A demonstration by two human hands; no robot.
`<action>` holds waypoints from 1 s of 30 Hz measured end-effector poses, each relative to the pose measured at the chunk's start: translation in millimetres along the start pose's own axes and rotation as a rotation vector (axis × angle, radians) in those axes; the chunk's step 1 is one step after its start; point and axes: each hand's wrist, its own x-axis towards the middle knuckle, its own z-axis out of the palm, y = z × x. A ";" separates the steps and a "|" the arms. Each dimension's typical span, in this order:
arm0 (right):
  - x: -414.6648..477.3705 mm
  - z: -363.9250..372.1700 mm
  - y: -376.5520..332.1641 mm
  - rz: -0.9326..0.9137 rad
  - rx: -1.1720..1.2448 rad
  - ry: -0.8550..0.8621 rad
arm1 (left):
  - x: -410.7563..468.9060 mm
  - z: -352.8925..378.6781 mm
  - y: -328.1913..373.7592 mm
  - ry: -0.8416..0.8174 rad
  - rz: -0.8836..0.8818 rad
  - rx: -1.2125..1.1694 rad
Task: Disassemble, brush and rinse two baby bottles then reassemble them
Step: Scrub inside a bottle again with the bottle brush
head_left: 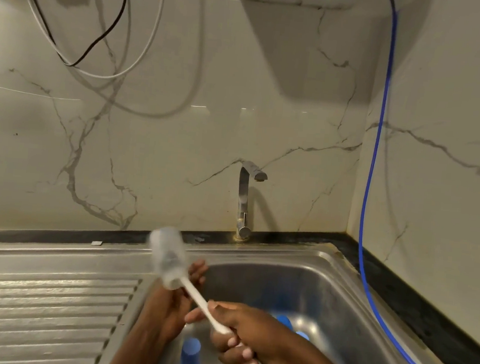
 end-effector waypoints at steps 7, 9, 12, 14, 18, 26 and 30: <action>10.4 17.6 4.8 -0.178 -0.240 0.183 | -9.1 -0.9 11.1 0.082 0.057 -0.130; 5.7 9.1 2.3 -0.169 -0.222 0.161 | -11.2 -4.4 18.6 0.060 0.059 -0.181; 9.4 -0.4 7.3 -0.196 -0.365 0.287 | -12.7 -1.3 16.6 0.002 0.082 -0.156; 14.5 -8.5 14.5 -0.253 -0.661 0.460 | -12.8 6.7 12.0 0.031 0.072 -0.040; 14.9 -22.1 25.7 -0.257 -0.993 0.565 | -13.9 14.1 -3.2 0.113 -0.037 0.262; 18.3 -31.2 32.1 -0.296 -1.185 0.632 | -18.6 15.5 2.9 0.230 0.134 0.194; 20.1 -32.6 28.9 -0.325 -1.252 0.713 | -17.7 13.7 4.4 0.267 0.189 0.176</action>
